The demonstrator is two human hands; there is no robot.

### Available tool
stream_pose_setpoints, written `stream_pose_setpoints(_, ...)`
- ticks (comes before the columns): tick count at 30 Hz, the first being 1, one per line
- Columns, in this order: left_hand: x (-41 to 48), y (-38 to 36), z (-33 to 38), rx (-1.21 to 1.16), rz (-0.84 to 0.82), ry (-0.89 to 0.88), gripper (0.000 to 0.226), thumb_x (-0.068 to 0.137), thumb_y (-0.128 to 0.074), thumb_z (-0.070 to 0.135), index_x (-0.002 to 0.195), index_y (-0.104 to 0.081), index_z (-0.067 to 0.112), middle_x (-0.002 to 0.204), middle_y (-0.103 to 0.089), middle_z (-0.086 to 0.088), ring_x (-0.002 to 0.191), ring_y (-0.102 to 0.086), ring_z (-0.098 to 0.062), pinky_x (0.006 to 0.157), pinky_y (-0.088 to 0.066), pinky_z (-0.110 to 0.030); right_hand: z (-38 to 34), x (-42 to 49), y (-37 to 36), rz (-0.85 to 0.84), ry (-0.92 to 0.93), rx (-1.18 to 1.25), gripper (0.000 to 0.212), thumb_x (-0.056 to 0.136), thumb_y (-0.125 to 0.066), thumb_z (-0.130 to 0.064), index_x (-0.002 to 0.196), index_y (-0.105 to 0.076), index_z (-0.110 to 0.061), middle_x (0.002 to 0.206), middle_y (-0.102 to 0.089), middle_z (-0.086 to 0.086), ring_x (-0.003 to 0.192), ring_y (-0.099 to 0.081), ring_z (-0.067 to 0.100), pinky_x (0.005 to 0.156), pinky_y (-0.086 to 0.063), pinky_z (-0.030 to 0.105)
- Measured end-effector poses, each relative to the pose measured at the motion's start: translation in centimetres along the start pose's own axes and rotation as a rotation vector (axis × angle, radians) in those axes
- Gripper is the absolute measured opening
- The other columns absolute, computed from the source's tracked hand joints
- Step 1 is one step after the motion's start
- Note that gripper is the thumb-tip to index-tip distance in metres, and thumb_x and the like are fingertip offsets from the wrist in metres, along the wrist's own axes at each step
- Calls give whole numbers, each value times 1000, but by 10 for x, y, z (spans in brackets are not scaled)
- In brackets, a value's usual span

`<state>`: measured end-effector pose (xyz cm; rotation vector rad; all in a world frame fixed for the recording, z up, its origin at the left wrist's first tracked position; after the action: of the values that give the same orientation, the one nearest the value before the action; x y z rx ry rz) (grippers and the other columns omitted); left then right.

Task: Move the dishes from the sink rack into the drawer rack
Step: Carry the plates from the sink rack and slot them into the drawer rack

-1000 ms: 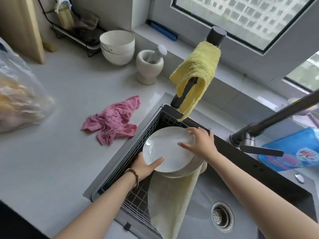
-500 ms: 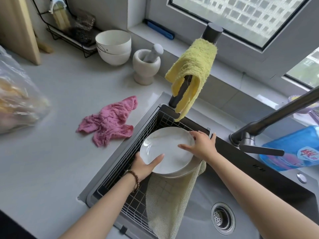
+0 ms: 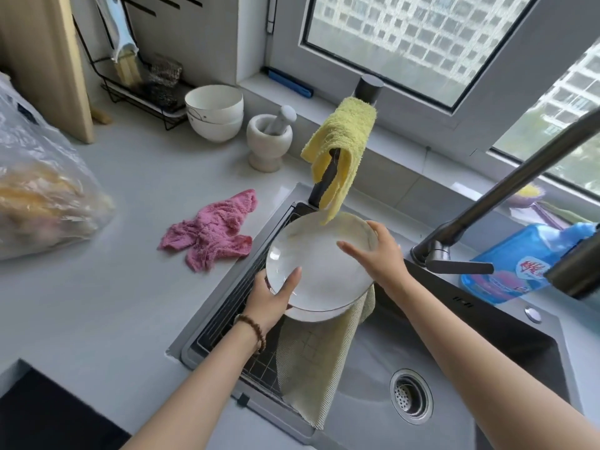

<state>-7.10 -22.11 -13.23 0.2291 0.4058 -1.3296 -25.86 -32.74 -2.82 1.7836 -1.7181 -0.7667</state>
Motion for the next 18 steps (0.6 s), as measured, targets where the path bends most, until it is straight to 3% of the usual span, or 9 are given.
stream_pose_setpoints(4, -46, 16, 27, -37, 64, -107, 72, 72, -68, 57, 127, -45, 18, 121, -59, 6, 109, -57, -12, 89, -48, -27, -23, -45, 12, 17, -39, 366, 58, 72, -82, -31, 121, -50, -24, 120, -57, -4, 109, -55, 11, 97, -46, 32)
stream_pose_setpoints(7, -87, 42, 35, -46, 160, -145, 69, 72, -70, 51, 125, -44, 16, 117, -58, 4, 106, -55, -12, 85, -41, -24, -34, -91, 6, -6, -77, 483, 54, 71, -83, -29, 115, -51, -29, 121, -59, -2, 109, -59, 14, 96, -50, 38)
stream_pose_setpoints(10, -128, 74, 30, -44, 217, -128, 61, 69, -74, 50, 115, -48, 19, 108, -60, 5, 102, -56, -17, 78, -45, -22, -44, -139, -8, -78, -122, 545, 62, 68, -84, -32, 119, -48, -32, 123, -56, 1, 109, -59, 19, 93, -52, 43)
stream_pose_setpoints(13, -165, 101, 25, -74, 214, -144, 69, 59, -81, 51, 114, -49, 26, 113, -60, 6, 106, -58, -17, 89, -51, -35, -62, -184, -21, -179, -136, 666, 66, 74, -80, -15, 125, -41, -30, 114, -54, -4, 101, -59, 15, 89, -53, 40)
stream_pose_setpoints(16, -208, 127, 25, -65, 249, -194, 70, 61, -83, 42, 120, -45, 30, 118, -55, 7, 110, -52, -15, 91, -45, -30, -85, -225, -31, -283, -91, 677, 70, 75, -78, -12, 128, -38, -34, 110, -51, -11, 103, -57, 14, 89, -53, 36)
stream_pose_setpoints(18, -240, 146, 21, -57, 276, -216, 85, 52, -83, 53, 124, -45, 29, 121, -55, 9, 113, -52, -13, 97, -44, -32, -101, -251, -37, -350, -56, 689, 72, 75, -78, -14, 129, -36, -36, 115, -51, -8, 106, -57, 15, 87, -54, 33)
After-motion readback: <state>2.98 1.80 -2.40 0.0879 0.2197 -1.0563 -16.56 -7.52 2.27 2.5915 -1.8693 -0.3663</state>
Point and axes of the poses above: each hand's wrist, its own x-axis towards the middle knuckle, its own y-axis out of the back of the hand, z = x × y, the point moved 8 cm from there along x, towards the middle knuckle
